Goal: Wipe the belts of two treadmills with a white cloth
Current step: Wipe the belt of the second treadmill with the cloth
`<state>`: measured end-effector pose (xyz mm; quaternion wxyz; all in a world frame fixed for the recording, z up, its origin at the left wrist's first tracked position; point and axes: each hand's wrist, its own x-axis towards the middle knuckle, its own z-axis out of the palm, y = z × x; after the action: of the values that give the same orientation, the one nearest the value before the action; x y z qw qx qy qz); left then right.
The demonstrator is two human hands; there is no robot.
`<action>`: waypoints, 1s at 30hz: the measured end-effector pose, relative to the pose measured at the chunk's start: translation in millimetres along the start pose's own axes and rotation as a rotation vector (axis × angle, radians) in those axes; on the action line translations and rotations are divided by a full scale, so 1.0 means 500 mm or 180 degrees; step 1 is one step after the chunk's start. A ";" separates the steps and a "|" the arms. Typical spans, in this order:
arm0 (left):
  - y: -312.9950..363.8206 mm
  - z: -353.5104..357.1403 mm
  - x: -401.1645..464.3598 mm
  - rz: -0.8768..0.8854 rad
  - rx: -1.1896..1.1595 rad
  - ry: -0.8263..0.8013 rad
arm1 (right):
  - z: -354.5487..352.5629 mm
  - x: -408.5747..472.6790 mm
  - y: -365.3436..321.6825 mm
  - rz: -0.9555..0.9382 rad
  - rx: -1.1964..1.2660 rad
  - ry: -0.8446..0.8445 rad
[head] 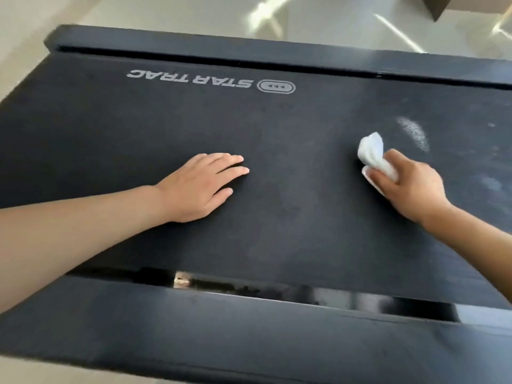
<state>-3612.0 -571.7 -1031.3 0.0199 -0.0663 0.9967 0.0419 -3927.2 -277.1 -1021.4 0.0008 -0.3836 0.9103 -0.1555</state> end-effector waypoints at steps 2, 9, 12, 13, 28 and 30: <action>-0.029 -0.004 -0.020 -0.0150 -0.0021 -0.0010 | 0.028 -0.034 -0.113 -0.0482 0.0142 -0.0168; -0.055 -0.003 -0.026 -0.0281 -0.0042 0.0032 | 0.122 -0.237 -0.524 -0.3111 0.0527 -0.1620; -0.042 0.004 -0.023 -0.0190 -0.0064 0.0115 | 0.109 -0.218 -0.524 -0.3342 0.0437 -0.1745; -0.037 0.006 -0.020 -0.0117 -0.0062 0.0127 | 0.097 -0.210 -0.508 -0.3393 0.0370 -0.1785; 0.234 0.011 0.168 0.0679 -0.0462 0.0166 | -0.117 -0.224 0.177 -0.0737 -0.0216 -0.0808; 0.259 0.022 0.193 0.0675 -0.0442 0.0103 | -0.116 -0.159 0.225 -0.0024 -0.0228 -0.0538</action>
<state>-3724.8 -455.3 -1036.3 -0.0054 0.0375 0.9930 0.1116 -3956.4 -131.1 -1007.3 0.0634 -0.3986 0.9105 -0.0899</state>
